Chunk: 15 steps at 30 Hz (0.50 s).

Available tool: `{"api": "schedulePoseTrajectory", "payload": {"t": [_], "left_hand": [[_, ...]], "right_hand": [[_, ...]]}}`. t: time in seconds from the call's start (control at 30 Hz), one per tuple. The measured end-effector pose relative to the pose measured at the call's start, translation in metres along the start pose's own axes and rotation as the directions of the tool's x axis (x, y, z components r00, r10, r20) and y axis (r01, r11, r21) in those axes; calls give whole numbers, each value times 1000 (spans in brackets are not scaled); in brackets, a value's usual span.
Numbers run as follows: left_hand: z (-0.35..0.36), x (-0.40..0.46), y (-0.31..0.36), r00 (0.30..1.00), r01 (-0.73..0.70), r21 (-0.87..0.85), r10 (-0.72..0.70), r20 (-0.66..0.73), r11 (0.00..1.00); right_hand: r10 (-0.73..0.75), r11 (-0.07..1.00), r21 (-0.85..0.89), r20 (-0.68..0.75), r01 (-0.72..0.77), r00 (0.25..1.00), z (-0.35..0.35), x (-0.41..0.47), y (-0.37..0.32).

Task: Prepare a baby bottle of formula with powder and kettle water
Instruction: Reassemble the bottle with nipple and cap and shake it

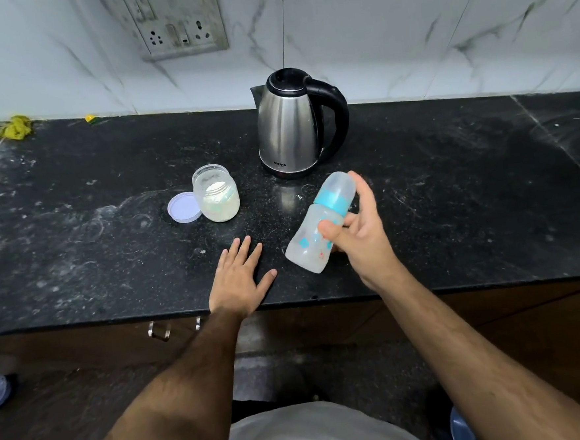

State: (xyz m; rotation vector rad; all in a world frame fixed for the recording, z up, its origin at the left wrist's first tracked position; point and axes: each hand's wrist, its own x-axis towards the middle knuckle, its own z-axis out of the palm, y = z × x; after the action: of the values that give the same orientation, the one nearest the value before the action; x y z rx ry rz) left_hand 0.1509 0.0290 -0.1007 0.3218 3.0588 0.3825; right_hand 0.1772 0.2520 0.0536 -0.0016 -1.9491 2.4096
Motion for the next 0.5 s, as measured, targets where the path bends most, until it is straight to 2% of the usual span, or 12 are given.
{"api": "schedulePoseTrajectory", "payload": {"t": [0.13, 0.27, 0.4, 0.5], "left_hand": [[1, 0, 0, 1000, -7, -9, 7, -6, 1000], [1, 0, 0, 1000, -2, -13, 2, -7, 1000], [1, 0, 0, 1000, -3, -20, 2, -9, 1000], [0, 1, 1, 1000, 0, -19, 0, -7, 1000]], "right_hand": [[13, 999, 52, -133, -6, 991, -8, 8, -2], [18, 1000, -6, -20, -18, 1000, 0, 0, 1], [34, 998, 53, -130, -28, 991, -6, 7, -1], [41, 999, 21, -62, -39, 997, 0, 1, 1]]}}
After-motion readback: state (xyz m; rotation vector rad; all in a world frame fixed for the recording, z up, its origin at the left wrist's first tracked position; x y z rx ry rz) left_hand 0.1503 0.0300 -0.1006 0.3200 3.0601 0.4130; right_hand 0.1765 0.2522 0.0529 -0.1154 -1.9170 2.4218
